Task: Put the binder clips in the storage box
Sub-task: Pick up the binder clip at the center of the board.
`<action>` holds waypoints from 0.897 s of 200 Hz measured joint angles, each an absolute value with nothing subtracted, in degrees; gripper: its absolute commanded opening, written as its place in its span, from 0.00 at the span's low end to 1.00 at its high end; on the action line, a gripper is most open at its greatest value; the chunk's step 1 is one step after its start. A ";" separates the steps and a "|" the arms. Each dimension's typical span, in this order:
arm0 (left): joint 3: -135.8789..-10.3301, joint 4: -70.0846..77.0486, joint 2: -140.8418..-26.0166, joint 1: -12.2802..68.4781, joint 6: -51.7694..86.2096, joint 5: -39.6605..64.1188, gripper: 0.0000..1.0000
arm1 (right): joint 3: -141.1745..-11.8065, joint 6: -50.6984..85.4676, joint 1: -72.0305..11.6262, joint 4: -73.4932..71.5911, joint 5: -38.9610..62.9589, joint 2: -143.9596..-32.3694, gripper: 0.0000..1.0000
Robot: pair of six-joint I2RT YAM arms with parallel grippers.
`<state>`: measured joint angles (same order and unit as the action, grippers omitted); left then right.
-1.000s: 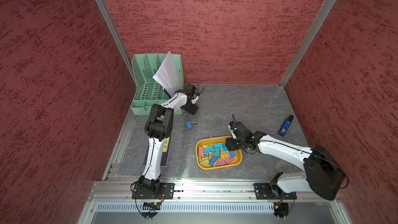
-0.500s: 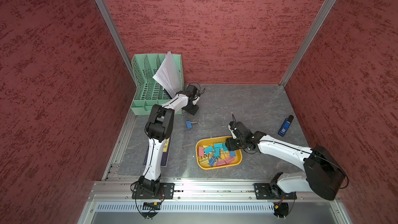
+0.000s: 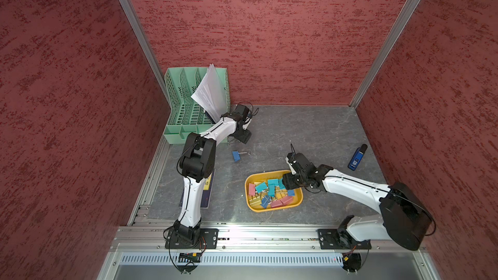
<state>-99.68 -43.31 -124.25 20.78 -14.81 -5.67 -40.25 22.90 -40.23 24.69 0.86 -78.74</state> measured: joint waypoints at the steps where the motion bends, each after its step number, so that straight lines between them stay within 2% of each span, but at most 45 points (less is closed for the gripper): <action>1: -99.66 -43.31 -124.25 20.73 -14.76 -5.67 0.86 | -40.21 22.90 -40.23 24.67 0.86 -78.74 0.68; 33: -99.66 -43.29 -124.25 19.27 -15.51 -5.91 0.90 | -40.18 22.90 -40.23 24.64 0.93 -78.74 0.68; 179: -107.26 -46.83 -131.26 18.55 -23.92 0.01 0.90 | -40.21 22.90 -40.23 24.62 1.32 -79.22 0.68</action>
